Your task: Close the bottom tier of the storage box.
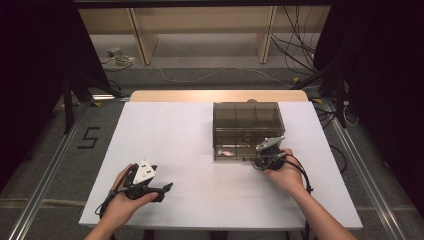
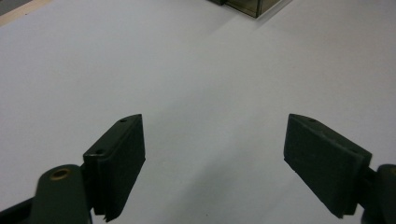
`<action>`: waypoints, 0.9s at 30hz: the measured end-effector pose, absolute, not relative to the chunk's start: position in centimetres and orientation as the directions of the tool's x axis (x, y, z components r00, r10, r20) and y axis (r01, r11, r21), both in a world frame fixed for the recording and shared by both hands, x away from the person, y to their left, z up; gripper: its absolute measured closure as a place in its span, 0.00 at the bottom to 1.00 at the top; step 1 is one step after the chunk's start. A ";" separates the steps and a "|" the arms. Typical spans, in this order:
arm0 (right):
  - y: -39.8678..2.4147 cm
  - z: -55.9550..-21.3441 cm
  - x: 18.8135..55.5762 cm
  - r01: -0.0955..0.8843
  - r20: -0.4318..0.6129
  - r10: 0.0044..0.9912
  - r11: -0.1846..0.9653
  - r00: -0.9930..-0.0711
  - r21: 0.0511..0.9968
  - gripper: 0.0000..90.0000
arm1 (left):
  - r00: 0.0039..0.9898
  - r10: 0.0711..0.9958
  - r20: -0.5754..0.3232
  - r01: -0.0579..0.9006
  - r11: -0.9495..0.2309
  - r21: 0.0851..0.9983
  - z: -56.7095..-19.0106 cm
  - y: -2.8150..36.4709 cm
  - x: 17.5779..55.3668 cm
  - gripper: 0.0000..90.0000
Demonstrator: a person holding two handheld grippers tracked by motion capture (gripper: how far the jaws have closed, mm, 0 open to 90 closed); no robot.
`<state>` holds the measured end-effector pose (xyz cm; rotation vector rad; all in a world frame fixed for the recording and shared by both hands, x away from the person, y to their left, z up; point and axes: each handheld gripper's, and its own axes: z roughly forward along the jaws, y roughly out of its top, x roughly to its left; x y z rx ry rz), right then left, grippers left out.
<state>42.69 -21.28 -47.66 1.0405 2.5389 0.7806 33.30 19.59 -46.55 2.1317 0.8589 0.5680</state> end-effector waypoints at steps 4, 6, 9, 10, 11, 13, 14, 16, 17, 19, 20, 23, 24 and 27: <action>-21.3 -47.7 42.7 0.554 -0.061 0.712 0.595 -0.700 0.582 1.00 | 0.677 0.726 0.120 0.392 -0.494 0.776 -46.5 19.6 33.3 0.23; -21.3 -47.6 42.7 0.559 -0.058 0.715 0.592 -0.697 0.580 1.00 | 0.678 0.725 0.121 0.391 -0.495 0.776 -46.5 19.6 33.3 0.23; -21.3 -47.6 42.8 0.554 -0.062 0.711 0.597 -0.701 0.580 1.00 | 0.678 0.725 0.121 0.392 -0.496 0.775 -46.5 19.6 33.3 0.23; -21.3 -47.7 42.8 0.557 -0.060 0.713 0.595 -0.699 0.580 1.00 | 0.678 0.725 0.121 0.392 -0.496 0.775 -46.6 19.6 33.3 0.23; -21.3 -47.6 42.8 0.558 -0.059 0.713 0.594 -0.698 0.579 1.00 | 0.676 0.727 0.117 0.393 -0.491 0.777 -46.6 19.6 33.3 0.23; -21.3 -47.6 42.8 0.558 -0.059 0.713 0.595 -0.698 0.578 1.00 | 0.676 0.727 0.117 0.394 -0.491 0.777 -46.6 19.6 33.3 0.23; -21.3 -47.7 42.9 0.557 -0.060 0.712 0.596 -0.699 0.579 1.00 | 0.676 0.727 0.118 0.393 -0.492 0.777 -46.6 19.6 33.3 0.23; -21.3 -47.7 42.9 0.553 -0.065 0.711 0.598 -0.700 0.581 1.00 | 0.676 0.727 0.118 0.394 -0.492 0.777 -46.6 19.6 33.3 0.23; -21.3 -47.7 42.9 0.554 -0.064 0.711 0.598 -0.700 0.580 1.00 | 0.678 0.726 0.119 0.393 -0.495 0.775 -46.6 19.6 33.3 0.23; -21.3 -47.6 42.9 0.559 -0.060 0.714 0.595 -0.698 0.578 1.00 | 0.676 0.727 0.118 0.394 -0.492 0.776 -46.6 19.6 33.3 0.23; -21.2 -47.6 42.9 0.559 -0.060 0.714 0.595 -0.698 0.578 1.00 | 0.678 0.725 0.120 0.394 -0.495 0.774 -46.6 19.6 33.3 0.23; -21.2 -47.6 42.9 0.559 -0.061 0.714 0.595 -0.697 0.578 1.00 | 0.677 0.726 0.119 0.394 -0.495 0.774 -46.6 19.6 33.3 0.23; -21.2 -47.6 43.0 0.557 -0.063 0.714 0.595 -0.697 0.579 1.00 | 0.677 0.726 0.119 0.395 -0.495 0.774 -46.6 19.6 33.3 0.23; -21.2 -47.7 43.0 0.551 -0.070 0.711 0.599 -0.700 0.581 1.00 | 0.677 0.726 0.120 0.395 -0.495 0.774 -46.6 19.6 33.3 0.23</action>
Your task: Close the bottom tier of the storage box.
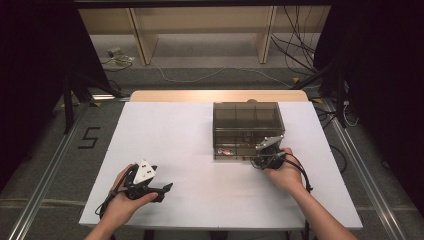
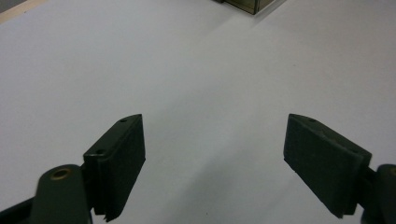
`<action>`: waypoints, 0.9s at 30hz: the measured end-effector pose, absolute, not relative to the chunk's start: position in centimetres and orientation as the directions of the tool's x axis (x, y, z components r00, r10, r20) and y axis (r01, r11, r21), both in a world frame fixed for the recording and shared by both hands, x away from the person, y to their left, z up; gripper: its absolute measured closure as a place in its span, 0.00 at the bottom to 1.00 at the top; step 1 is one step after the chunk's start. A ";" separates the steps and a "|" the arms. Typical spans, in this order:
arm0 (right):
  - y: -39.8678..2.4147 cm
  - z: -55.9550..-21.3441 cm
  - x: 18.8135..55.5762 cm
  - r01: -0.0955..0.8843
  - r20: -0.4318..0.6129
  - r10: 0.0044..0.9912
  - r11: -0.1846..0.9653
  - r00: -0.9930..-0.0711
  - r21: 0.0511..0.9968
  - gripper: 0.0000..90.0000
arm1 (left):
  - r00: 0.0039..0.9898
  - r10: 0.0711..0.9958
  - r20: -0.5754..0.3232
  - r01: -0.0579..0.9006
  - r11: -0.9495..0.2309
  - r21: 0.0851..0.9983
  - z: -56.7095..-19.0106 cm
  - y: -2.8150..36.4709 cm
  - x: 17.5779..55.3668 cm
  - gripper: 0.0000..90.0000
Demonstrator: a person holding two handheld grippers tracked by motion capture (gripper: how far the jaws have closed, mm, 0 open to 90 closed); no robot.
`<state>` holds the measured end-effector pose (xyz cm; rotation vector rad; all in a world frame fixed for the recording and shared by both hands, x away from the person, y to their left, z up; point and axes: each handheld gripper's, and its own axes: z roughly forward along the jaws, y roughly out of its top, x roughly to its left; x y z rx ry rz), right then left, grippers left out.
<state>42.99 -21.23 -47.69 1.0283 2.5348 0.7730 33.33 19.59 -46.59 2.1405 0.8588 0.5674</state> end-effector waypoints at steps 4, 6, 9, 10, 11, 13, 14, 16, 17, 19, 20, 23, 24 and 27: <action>-21.2 -47.7 43.0 0.551 -0.071 0.712 0.599 -0.699 0.581 1.00 | 0.677 0.726 0.118 0.396 -0.495 0.773 -46.6 19.6 33.4 0.23; -21.2 -47.7 43.1 0.553 -0.069 0.714 0.596 -0.696 0.583 1.00 | 0.677 0.726 0.118 0.396 -0.496 0.773 -46.6 19.6 33.4 0.23; -21.1 -47.7 43.1 0.555 -0.070 0.716 0.595 -0.695 0.581 1.00 | 0.678 0.725 0.118 0.396 -0.496 0.773 -46.6 19.6 33.4 0.23; -21.1 -47.7 43.1 0.557 -0.069 0.717 0.594 -0.694 0.580 1.00 | 0.678 0.726 0.118 0.396 -0.495 0.773 -46.6 19.6 33.4 0.23; -21.1 -47.7 43.1 0.555 -0.070 0.716 0.595 -0.694 0.582 1.00 | 0.677 0.726 0.118 0.397 -0.495 0.773 -46.6 19.6 33.4 0.23; -21.1 -47.7 43.1 0.555 -0.071 0.716 0.595 -0.694 0.582 1.00 | 0.678 0.726 0.118 0.397 -0.496 0.772 -46.6 19.6 33.4 0.23; -21.1 -47.7 43.1 0.555 -0.071 0.717 0.595 -0.694 0.581 1.00 | 0.678 0.726 0.118 0.397 -0.496 0.772 -46.6 19.6 33.4 0.23; -21.1 -47.7 43.1 0.557 -0.069 0.719 0.592 -0.691 0.582 1.00 | 0.678 0.725 0.118 0.397 -0.497 0.772 -46.6 19.5 33.4 0.23; -21.1 -47.7 43.1 0.558 -0.069 0.719 0.592 -0.691 0.582 1.00 | 0.678 0.726 0.118 0.397 -0.496 0.772 -46.6 19.5 33.4 0.23; -21.1 -47.7 43.2 0.556 -0.069 0.718 0.592 -0.693 0.583 1.00 | 0.676 0.728 0.116 0.398 -0.493 0.773 -46.6 19.5 33.4 0.23; -21.1 -47.7 43.2 0.558 -0.066 0.718 0.592 -0.693 0.582 1.00 | 0.676 0.728 0.115 0.399 -0.493 0.773 -46.6 19.5 33.4 0.23; -21.1 -47.7 43.2 0.554 -0.071 0.718 0.592 -0.692 0.586 1.00 | 0.676 0.728 0.115 0.400 -0.493 0.773 -46.7 19.5 33.4 0.23; -21.1 -47.7 43.3 0.555 -0.071 0.719 0.591 -0.691 0.586 1.00 | 0.676 0.728 0.116 0.399 -0.493 0.773 -46.7 19.5 33.4 0.23; -21.1 -47.7 43.3 0.555 -0.071 0.719 0.591 -0.691 0.586 1.00 | 0.677 0.727 0.115 0.400 -0.494 0.772 -46.7 19.5 33.4 0.23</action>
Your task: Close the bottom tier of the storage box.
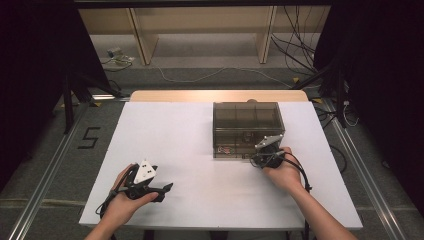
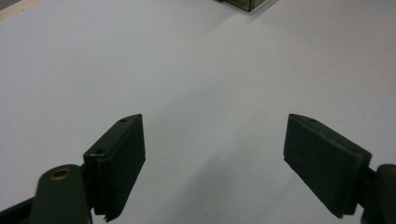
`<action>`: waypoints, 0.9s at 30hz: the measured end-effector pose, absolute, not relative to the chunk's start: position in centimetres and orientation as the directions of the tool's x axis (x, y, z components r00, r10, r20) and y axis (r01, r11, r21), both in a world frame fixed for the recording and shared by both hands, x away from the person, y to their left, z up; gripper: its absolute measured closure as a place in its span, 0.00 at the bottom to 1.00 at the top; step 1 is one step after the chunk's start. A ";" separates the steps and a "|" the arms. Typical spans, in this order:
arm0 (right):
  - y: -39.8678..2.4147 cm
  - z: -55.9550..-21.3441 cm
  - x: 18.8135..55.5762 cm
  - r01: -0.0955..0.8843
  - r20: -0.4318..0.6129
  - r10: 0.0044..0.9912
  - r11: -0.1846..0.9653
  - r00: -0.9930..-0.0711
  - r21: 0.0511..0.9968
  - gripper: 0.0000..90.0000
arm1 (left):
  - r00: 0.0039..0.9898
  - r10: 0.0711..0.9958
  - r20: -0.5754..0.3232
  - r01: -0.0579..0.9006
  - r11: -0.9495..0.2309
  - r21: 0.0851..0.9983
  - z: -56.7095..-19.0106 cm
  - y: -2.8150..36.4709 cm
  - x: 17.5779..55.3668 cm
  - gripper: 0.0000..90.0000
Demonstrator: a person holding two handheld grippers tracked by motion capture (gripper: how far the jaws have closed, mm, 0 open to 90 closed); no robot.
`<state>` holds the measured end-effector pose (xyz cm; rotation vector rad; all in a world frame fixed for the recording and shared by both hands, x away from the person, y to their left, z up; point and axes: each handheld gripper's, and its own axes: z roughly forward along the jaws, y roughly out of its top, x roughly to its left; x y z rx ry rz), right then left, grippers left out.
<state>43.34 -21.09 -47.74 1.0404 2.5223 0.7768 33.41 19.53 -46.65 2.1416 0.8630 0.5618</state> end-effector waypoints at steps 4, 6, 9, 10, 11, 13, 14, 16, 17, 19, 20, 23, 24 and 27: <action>-21.1 -47.7 43.4 0.554 -0.071 0.719 0.591 -0.692 0.586 1.00 | 0.676 0.728 0.114 0.400 -0.493 0.773 -46.7 19.5 33.4 0.23; -21.1 -47.7 43.4 0.555 -0.071 0.720 0.590 -0.690 0.587 1.00 | 0.676 0.728 0.114 0.400 -0.493 0.773 -46.7 19.5 33.4 0.23; -21.0 -47.7 43.4 0.555 -0.073 0.720 0.591 -0.690 0.586 1.00 | 0.676 0.728 0.115 0.400 -0.494 0.772 -46.7 19.5 33.4 0.23; -21.0 -47.7 43.4 0.554 -0.073 0.720 0.591 -0.690 0.586 1.00 | 0.676 0.728 0.114 0.401 -0.494 0.772 -46.7 19.5 33.4 0.23; -21.0 -47.8 43.4 0.554 -0.074 0.720 0.591 -0.690 0.587 1.00 | 0.676 0.728 0.114 0.401 -0.493 0.772 -46.7 19.5 33.4 0.23; -21.0 -47.8 43.4 0.556 -0.073 0.722 0.589 -0.688 0.586 1.00 | 0.677 0.728 0.114 0.402 -0.494 0.771 -46.7 19.5 33.4 0.23; -21.0 -47.7 43.5 0.557 -0.072 0.723 0.589 -0.687 0.585 1.00 | 0.677 0.727 0.114 0.402 -0.495 0.771 -46.7 19.5 33.4 0.23; -21.0 -47.8 43.6 0.560 -0.070 0.726 0.585 -0.684 0.587 1.00 | 0.677 0.727 0.115 0.401 -0.495 0.771 -46.6 19.5 33.4 0.23; -21.0 -47.8 43.6 0.560 -0.070 0.727 0.582 -0.683 0.590 1.00 | 0.676 0.728 0.114 0.402 -0.494 0.771 -46.6 19.5 33.4 0.23; -21.0 -47.8 43.6 0.554 -0.076 0.723 0.588 -0.686 0.589 1.00 | 0.675 0.729 0.113 0.402 -0.493 0.772 -46.6 19.6 33.4 0.23; -21.0 -47.8 43.6 0.554 -0.076 0.723 0.588 -0.687 0.589 1.00 | 0.674 0.731 0.112 0.403 -0.489 0.774 -46.7 19.6 33.4 0.23; -21.0 -47.8 43.7 0.553 -0.077 0.724 0.586 -0.685 0.592 1.00 | 0.675 0.729 0.113 0.403 -0.492 0.772 -46.7 19.6 33.4 0.23; -21.0 -47.8 43.7 0.556 -0.075 0.725 0.585 -0.684 0.591 1.00 | 0.676 0.728 0.114 0.403 -0.494 0.770 -46.6 19.6 33.4 0.23; -21.0 -47.8 43.7 0.555 -0.079 0.725 0.587 -0.684 0.590 1.00 | 0.674 0.730 0.112 0.403 -0.490 0.773 -46.7 19.6 33.4 0.23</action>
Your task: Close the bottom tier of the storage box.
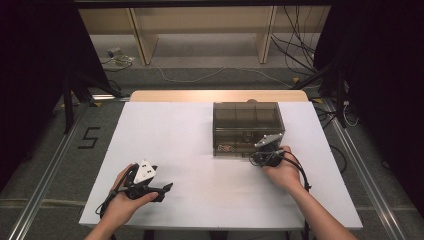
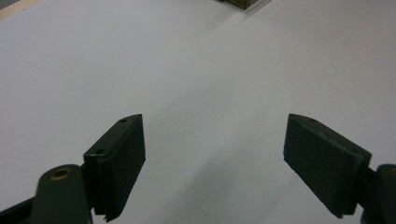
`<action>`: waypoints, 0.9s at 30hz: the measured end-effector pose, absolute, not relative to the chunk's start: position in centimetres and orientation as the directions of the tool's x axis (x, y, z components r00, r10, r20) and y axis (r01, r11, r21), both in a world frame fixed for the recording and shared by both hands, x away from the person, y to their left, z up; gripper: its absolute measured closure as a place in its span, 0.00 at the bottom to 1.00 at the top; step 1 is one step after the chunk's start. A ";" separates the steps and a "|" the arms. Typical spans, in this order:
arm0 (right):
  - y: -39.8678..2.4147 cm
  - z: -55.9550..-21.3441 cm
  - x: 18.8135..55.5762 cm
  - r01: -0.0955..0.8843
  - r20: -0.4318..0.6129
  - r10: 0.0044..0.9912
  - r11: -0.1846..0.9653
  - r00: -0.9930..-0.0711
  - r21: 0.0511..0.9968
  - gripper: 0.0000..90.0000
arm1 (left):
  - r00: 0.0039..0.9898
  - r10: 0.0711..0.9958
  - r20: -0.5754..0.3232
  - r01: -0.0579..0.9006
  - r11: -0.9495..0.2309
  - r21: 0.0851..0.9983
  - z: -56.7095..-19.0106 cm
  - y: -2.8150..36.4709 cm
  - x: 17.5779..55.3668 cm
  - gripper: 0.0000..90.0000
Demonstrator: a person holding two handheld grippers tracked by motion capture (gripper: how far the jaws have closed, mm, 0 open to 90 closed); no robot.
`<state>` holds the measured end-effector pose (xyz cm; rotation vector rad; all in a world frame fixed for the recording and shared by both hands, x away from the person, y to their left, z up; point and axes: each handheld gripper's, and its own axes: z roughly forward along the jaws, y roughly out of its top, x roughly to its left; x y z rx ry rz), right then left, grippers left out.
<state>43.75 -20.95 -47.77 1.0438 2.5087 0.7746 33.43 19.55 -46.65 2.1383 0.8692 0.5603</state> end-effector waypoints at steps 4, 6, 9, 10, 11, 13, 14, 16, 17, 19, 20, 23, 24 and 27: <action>-20.9 -47.8 43.8 0.557 -0.077 0.727 0.585 -0.683 0.590 1.00 | 0.673 0.731 0.110 0.404 -0.488 0.773 -46.7 19.6 33.4 0.23; -21.0 -47.8 43.8 0.556 -0.079 0.726 0.587 -0.683 0.589 1.00 | 0.673 0.731 0.111 0.404 -0.489 0.773 -46.7 19.6 33.4 0.23; -21.0 -47.8 43.8 0.557 -0.078 0.727 0.586 -0.682 0.588 1.00 | 0.673 0.731 0.111 0.404 -0.489 0.773 -46.7 19.6 33.4 0.23; -20.9 -47.8 43.8 0.557 -0.078 0.727 0.586 -0.682 0.588 1.00 | 0.673 0.731 0.110 0.404 -0.489 0.773 -46.7 19.6 33.4 0.23; -20.9 -47.8 43.8 0.557 -0.079 0.727 0.587 -0.682 0.587 1.00 | 0.673 0.731 0.110 0.405 -0.488 0.773 -46.7 19.6 33.4 0.23; -20.9 -47.8 43.8 0.558 -0.080 0.728 0.586 -0.681 0.588 1.00 | 0.673 0.732 0.110 0.405 -0.489 0.773 -46.7 19.6 33.4 0.23; -20.9 -47.8 43.8 0.557 -0.081 0.727 0.587 -0.681 0.588 1.00 | 0.672 0.732 0.109 0.406 -0.488 0.773 -46.7 19.6 33.4 0.23; -20.9 -47.8 43.9 0.559 -0.080 0.729 0.586 -0.680 0.586 1.00 | 0.674 0.730 0.111 0.406 -0.491 0.770 -46.7 19.6 33.4 0.23; -20.9 -47.8 43.9 0.557 -0.083 0.727 0.589 -0.682 0.586 1.00 | 0.675 0.730 0.110 0.407 -0.492 0.770 -46.7 19.6 33.4 0.23; -20.8 -47.8 43.9 0.553 -0.088 0.726 0.591 -0.682 0.587 1.00 | 0.676 0.729 0.111 0.406 -0.494 0.769 -46.7 19.6 33.4 0.23; -20.8 -47.8 43.9 0.553 -0.088 0.726 0.591 -0.682 0.588 1.00 | 0.675 0.729 0.111 0.406 -0.493 0.769 -46.7 19.6 33.4 0.23; -20.9 -47.8 44.0 0.549 -0.095 0.727 0.590 -0.680 0.592 1.00 | 0.676 0.729 0.111 0.407 -0.494 0.768 -46.7 19.6 33.5 0.23; -20.9 -47.8 44.1 0.553 -0.093 0.732 0.585 -0.675 0.594 1.00 | 0.675 0.730 0.110 0.407 -0.493 0.769 -46.7 19.6 33.5 0.23; -20.9 -47.8 44.3 0.556 -0.090 0.734 0.582 -0.673 0.593 1.00 | 0.675 0.730 0.109 0.408 -0.491 0.770 -46.7 19.6 33.4 0.23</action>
